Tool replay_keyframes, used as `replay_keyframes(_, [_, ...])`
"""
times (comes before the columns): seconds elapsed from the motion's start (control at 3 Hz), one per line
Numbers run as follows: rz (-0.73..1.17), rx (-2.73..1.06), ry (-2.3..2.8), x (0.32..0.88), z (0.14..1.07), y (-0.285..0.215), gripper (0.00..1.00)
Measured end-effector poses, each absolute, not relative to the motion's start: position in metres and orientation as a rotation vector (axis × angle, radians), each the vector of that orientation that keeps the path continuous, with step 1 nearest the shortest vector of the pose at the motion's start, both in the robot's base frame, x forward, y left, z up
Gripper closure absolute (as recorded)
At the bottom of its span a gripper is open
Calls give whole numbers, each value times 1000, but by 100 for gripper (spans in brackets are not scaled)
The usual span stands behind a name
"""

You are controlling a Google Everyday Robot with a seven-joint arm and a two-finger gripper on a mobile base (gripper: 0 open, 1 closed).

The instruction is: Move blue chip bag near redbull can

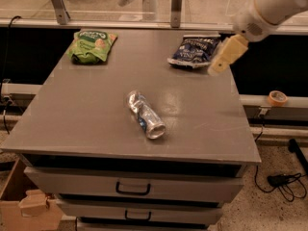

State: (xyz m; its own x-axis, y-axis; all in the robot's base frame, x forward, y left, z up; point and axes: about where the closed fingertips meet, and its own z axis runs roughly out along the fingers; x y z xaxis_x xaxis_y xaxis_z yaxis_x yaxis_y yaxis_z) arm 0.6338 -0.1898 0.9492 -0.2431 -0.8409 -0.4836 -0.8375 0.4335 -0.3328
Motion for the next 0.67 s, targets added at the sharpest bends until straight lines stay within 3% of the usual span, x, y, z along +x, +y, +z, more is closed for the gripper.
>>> replay_keyframes(0.67, [220, -1111, 2152, 731, 880, -175, 0])
